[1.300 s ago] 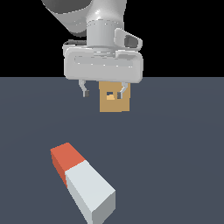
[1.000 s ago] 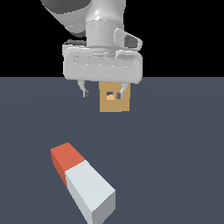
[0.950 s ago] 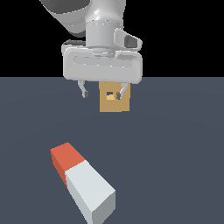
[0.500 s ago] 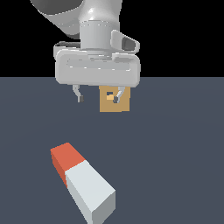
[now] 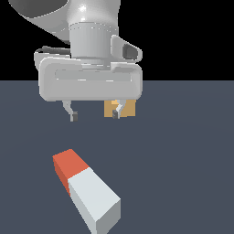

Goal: Insert the peg into the horizontal hole in a box.

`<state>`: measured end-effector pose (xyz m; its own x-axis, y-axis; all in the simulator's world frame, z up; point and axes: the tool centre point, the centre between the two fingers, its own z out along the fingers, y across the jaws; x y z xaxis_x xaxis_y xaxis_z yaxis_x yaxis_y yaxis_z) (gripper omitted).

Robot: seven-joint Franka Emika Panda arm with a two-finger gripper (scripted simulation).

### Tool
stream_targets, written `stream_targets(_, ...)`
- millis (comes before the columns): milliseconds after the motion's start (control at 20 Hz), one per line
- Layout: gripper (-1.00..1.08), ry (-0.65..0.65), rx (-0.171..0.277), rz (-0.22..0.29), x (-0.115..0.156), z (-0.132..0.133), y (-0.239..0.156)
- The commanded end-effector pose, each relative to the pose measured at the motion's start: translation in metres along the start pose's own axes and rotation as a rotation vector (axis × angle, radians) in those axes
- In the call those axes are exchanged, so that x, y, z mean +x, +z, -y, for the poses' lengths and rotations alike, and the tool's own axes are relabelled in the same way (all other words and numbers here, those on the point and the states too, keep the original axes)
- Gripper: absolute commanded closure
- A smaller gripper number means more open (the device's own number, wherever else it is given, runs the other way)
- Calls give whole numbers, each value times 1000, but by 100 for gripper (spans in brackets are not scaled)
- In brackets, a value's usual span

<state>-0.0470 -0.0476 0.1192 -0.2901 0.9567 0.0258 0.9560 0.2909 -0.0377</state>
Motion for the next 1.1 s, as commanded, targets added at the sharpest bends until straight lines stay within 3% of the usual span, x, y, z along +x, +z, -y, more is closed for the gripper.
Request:
stream_targets(0, -92, -48, -3, 4, -12, 6, 5)
stream_targets(1050, -92, -404, -27, 30, -108, 23, 41)
